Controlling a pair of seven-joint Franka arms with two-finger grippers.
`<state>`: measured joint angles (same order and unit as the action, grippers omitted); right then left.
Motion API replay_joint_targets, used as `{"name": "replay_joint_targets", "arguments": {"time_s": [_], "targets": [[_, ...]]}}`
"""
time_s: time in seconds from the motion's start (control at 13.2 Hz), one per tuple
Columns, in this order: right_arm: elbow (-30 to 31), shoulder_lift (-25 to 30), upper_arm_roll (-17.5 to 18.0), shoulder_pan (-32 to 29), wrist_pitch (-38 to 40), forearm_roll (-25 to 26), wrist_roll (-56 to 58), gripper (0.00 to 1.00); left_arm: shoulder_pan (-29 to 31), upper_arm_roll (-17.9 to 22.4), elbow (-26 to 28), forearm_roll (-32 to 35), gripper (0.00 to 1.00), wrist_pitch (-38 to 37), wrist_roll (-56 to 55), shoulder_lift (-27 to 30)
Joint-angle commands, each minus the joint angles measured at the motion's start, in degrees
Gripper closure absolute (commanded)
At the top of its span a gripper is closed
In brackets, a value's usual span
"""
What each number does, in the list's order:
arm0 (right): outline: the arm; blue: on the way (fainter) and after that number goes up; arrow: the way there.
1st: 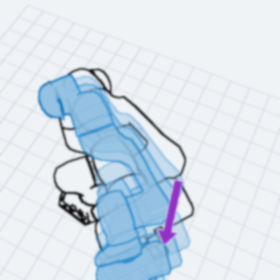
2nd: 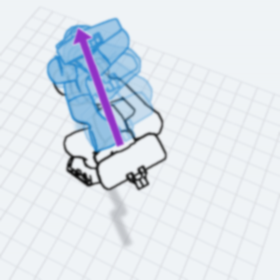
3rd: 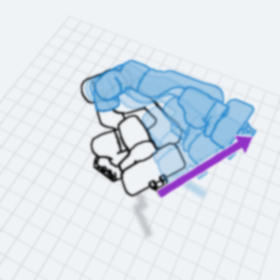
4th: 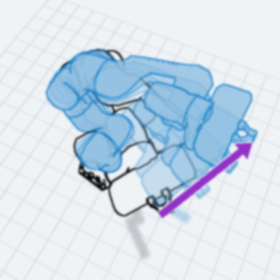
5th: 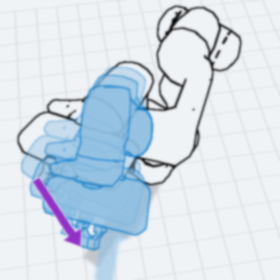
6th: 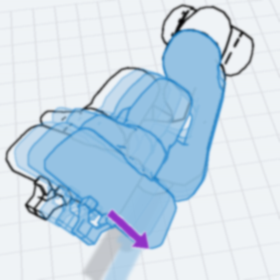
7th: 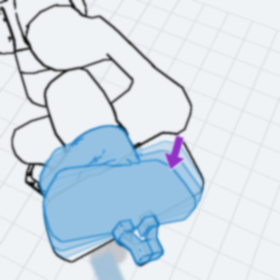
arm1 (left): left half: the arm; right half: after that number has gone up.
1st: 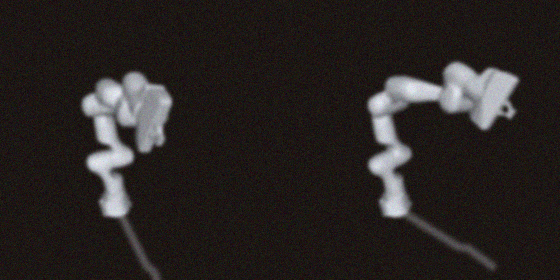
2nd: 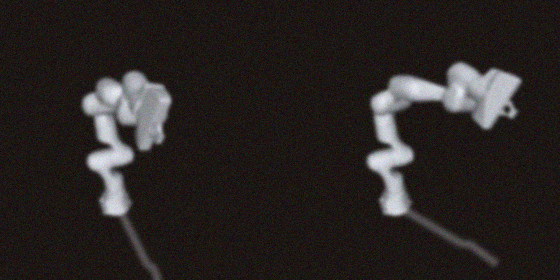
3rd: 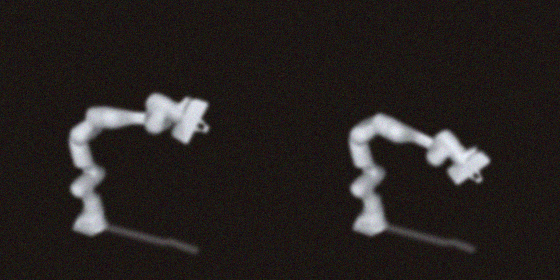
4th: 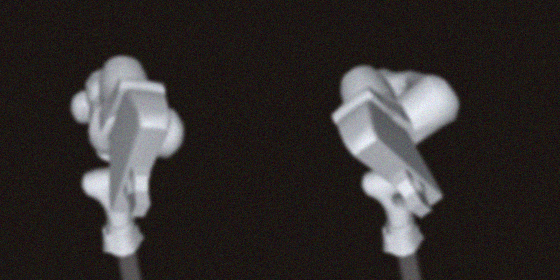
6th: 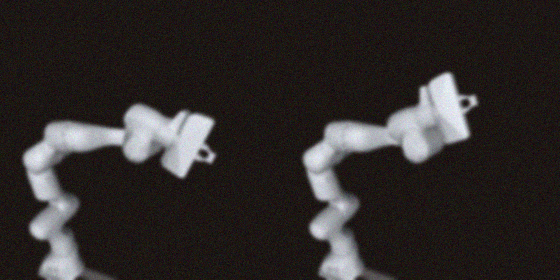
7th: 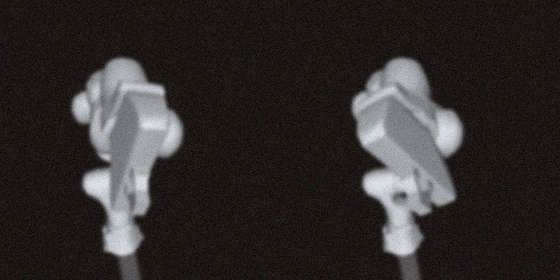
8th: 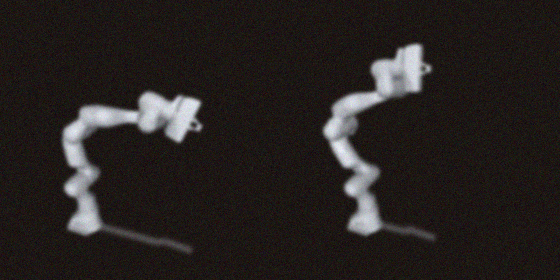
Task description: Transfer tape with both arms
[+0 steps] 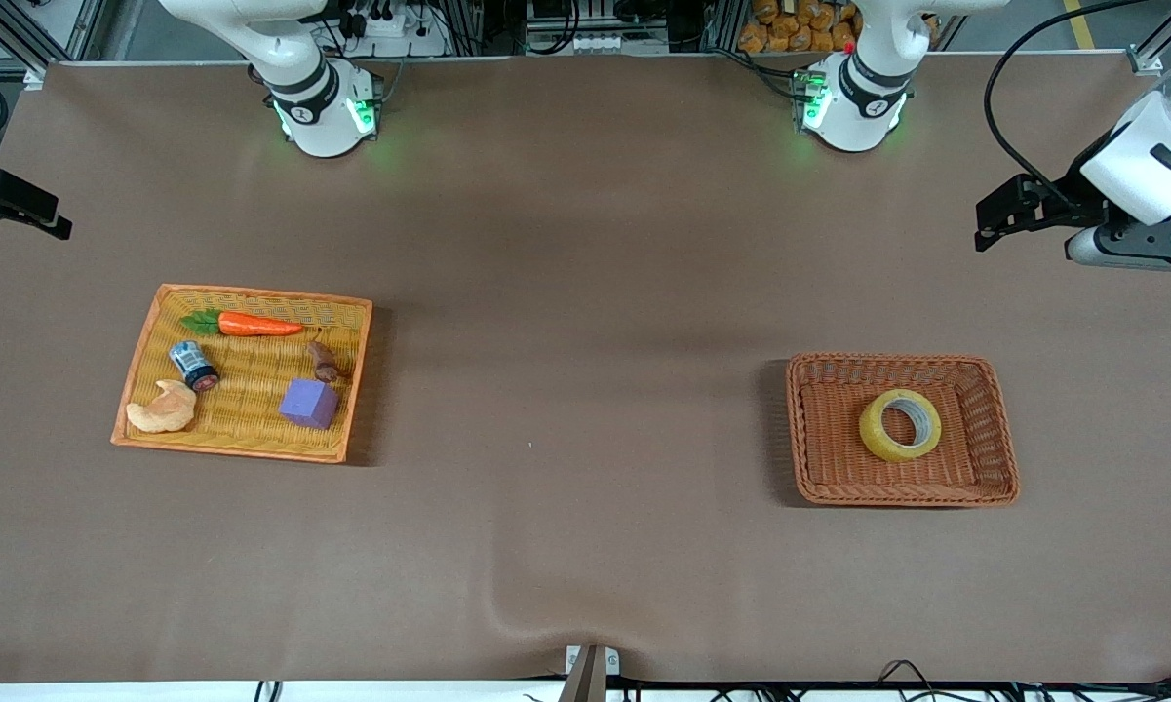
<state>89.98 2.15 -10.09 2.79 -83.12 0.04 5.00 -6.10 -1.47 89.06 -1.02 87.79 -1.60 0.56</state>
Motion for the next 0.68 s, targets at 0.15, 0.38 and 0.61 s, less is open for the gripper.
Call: {"name": "replay_joint_targets", "arguments": {"time_s": [0.15, 0.38, 0.61], "targets": [[-0.95, -0.40, 1.12, -1.12, 0.68, 0.22, 0.27, 0.00, -0.05, -0.20, -2.92, 3.11, 0.00, -1.13, 0.81, 0.32], [-0.86, -0.40, 1.12, -0.95, 0.68, -0.22, 0.36, 0.00, -0.14, -0.29, -3.11, 3.65, 0.00, -1.13, 0.63, 0.23], [-0.95, -0.31, 1.12, -1.30, 0.68, -0.22, 0.36, 0.00, -0.14, -0.29, -3.11, 3.57, 0.00, -1.13, 0.37, 0.23]]}}
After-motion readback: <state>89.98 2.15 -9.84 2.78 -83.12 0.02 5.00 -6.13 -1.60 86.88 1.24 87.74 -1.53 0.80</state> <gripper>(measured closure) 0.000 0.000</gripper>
